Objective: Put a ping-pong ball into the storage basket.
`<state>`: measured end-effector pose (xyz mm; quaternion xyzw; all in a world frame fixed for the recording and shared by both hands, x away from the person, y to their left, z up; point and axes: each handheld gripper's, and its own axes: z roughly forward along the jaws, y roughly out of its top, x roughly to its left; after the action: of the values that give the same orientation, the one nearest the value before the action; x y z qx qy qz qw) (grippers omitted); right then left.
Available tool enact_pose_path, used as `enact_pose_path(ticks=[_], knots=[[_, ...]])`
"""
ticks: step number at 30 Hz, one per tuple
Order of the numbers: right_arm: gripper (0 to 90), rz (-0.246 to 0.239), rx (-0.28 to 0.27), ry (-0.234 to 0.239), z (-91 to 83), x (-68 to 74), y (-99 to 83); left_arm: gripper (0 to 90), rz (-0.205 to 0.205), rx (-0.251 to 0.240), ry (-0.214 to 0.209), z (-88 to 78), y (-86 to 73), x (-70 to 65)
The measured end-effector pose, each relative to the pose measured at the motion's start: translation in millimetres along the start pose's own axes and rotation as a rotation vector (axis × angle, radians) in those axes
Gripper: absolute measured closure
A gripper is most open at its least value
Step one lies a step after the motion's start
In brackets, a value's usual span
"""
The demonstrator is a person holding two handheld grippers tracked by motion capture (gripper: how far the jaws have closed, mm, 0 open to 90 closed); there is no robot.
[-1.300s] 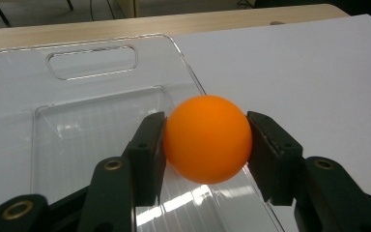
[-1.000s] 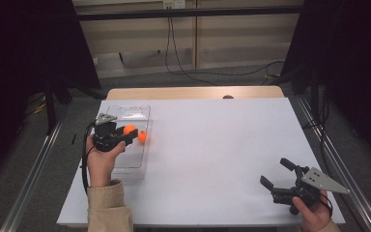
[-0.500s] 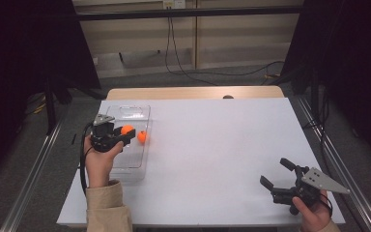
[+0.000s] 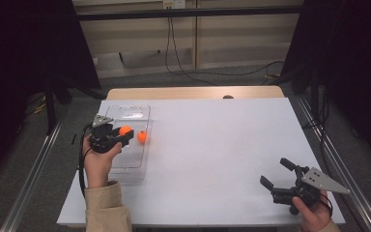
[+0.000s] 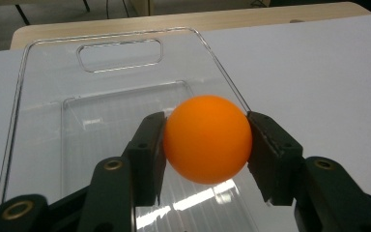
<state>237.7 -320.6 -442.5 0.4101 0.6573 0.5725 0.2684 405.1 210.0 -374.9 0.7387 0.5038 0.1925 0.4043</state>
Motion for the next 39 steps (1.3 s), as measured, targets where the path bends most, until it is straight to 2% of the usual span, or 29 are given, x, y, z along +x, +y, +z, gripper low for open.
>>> enact_pose_path(ticks=[21, 39], knots=[[1.7, 0.001, 0.001, 0.0, 0.3, 0.2, -0.2, 50.9, 0.012, 0.008, 0.024, 2.0, -5.8, 3.8], [1.7, 0.003, 0.003, -0.001, 0.6, 0.7, -0.4, 50.9, 0.019, 0.039, 0.04, 5.6, -11.2, 7.0]])
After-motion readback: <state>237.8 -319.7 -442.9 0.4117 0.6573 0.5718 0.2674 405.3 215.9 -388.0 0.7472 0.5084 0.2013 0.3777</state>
